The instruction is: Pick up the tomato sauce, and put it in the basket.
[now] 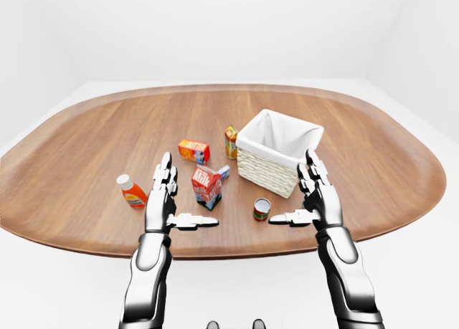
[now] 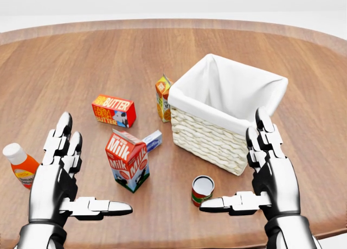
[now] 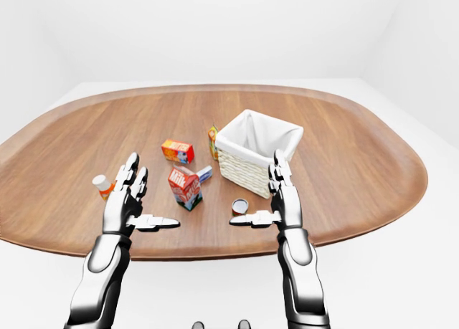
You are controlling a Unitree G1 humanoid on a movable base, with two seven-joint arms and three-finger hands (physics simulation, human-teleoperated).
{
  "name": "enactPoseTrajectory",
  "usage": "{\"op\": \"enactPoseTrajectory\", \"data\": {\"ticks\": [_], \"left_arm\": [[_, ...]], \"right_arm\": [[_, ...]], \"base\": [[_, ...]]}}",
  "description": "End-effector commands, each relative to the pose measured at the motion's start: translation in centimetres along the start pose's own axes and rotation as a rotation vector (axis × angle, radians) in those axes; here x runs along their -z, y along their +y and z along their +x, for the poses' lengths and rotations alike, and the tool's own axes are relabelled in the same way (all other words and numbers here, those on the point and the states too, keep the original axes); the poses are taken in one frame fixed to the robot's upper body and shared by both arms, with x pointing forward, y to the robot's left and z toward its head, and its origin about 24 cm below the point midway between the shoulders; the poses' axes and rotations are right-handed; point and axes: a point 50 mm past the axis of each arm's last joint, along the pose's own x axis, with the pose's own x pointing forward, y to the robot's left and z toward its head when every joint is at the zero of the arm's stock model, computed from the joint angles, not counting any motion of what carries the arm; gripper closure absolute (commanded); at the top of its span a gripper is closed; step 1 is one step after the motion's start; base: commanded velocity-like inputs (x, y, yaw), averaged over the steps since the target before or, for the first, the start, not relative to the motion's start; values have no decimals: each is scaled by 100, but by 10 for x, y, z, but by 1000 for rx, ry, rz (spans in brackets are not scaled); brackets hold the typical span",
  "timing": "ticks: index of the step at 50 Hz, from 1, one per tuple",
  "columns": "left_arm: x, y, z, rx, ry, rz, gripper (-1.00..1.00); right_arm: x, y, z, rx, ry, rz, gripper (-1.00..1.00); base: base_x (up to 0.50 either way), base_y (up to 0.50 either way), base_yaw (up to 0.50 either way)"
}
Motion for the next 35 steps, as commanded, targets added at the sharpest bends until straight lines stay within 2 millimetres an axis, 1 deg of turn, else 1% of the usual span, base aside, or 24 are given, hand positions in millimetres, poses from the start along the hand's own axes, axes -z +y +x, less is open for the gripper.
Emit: {"op": "enactPoseTrajectory", "data": {"ticks": [1,6,21,35], "left_arm": [[-2,0,0,0,-9,1,-100],[0,0,0,1,0,1,-100],[4,0,1,1,18,1,-100],[3,-1,0,2,11,2,-100]], "right_arm": [[1,1,0,-9,2,9,-100],[-1,3,-1,-25,-2,-4,-100],[1,2,1,-20,4,0,-100],[2,2,0,-18,8,-1,-100]], "base": [[0,0,0],[0,-4,0],[0,-50,0],[0,-50,0]]}}
